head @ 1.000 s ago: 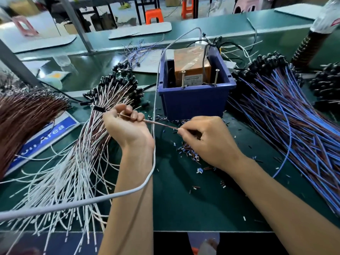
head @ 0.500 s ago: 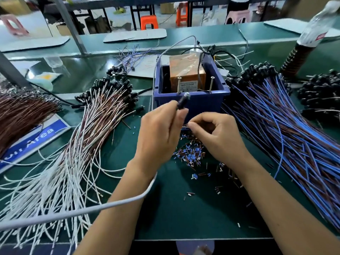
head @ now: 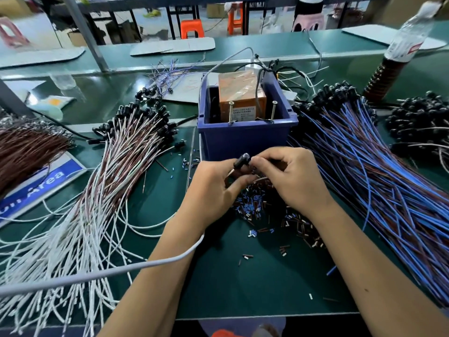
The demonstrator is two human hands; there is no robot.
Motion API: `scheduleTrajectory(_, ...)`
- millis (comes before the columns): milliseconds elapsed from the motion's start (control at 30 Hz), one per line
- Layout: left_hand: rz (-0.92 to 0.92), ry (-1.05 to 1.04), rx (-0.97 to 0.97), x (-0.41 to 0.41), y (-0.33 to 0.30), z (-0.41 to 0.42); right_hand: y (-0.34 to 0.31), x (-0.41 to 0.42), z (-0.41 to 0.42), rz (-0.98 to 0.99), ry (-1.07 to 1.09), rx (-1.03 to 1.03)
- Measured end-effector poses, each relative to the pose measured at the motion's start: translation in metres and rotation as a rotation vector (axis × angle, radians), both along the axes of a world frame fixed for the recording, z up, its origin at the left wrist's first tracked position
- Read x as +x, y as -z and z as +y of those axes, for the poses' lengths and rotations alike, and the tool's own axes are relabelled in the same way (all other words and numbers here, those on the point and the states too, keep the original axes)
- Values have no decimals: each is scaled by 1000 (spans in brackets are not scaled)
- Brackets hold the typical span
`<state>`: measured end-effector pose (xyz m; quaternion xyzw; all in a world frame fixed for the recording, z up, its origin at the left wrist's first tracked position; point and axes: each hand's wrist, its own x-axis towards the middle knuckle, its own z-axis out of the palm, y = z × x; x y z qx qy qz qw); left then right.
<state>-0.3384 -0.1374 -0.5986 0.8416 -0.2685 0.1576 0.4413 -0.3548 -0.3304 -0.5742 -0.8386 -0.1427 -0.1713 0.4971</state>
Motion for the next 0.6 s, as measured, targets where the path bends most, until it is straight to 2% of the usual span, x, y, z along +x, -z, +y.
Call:
scheduleTrajectory(300,131,54,-9,1,4,6,1,-1,2,-18,31,3)
scheduleTrajectory(600,129,27,32,0,-7,8,1,-1,5,28,46,45)
